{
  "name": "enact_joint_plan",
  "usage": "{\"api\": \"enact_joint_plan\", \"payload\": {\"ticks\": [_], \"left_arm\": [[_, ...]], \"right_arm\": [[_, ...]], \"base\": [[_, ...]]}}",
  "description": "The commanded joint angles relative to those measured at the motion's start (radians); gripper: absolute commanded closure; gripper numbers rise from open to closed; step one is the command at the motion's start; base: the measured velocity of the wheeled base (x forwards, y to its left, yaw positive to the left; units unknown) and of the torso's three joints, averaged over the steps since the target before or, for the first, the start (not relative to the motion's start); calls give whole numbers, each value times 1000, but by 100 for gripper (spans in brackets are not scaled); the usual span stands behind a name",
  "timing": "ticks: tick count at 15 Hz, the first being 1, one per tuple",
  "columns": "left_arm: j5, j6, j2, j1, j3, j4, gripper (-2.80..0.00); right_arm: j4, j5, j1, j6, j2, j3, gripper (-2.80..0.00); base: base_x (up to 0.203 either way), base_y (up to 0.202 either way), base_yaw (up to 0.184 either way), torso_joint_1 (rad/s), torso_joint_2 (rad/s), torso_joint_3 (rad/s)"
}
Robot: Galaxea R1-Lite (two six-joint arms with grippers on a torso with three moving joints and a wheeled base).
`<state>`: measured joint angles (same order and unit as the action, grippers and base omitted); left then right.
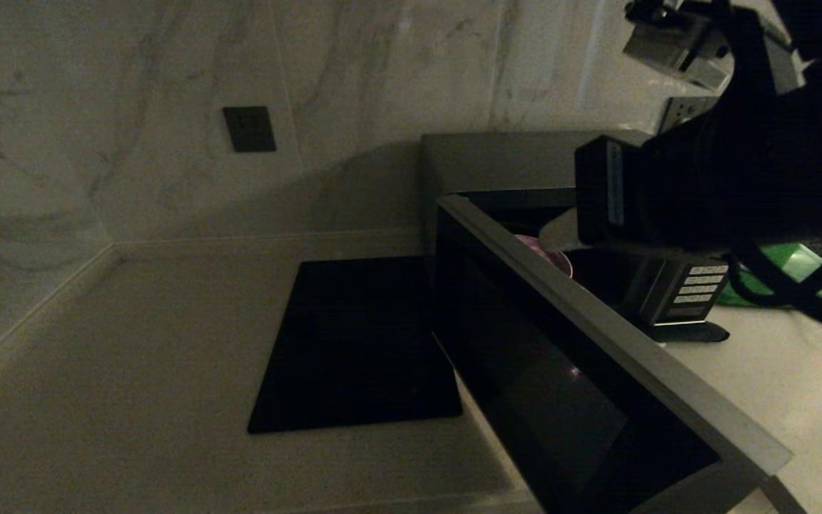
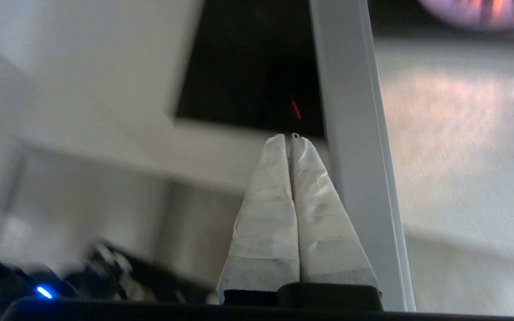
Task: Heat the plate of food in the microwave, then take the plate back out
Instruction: Open the microwave oven
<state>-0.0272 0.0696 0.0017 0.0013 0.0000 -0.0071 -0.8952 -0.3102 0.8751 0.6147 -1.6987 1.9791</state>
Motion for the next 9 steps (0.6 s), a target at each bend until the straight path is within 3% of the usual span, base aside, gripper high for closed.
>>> {"api": "enact_joint_plan", "payload": {"ticks": [1,3,5,9], "left_arm": [[-2,1,0,0,0,-1,0],[-2,1,0,0,0,-1,0],[-2,1,0,0,0,-1,0],[-2,1,0,0,0,-1,0]], "right_arm": [[42,-74,-37,-3,20,-1,0],[14,-165,-93,-23,-3,-13,0],[-88,-178,-103,-21,-18,-21,0],[-97,-195,-105,-13,-37,-40,0]], "base": [[0,0,0,0,0,0],[0,0,0,0,0,0],[0,0,0,0,0,0],[0,0,0,0,0,0]]}}
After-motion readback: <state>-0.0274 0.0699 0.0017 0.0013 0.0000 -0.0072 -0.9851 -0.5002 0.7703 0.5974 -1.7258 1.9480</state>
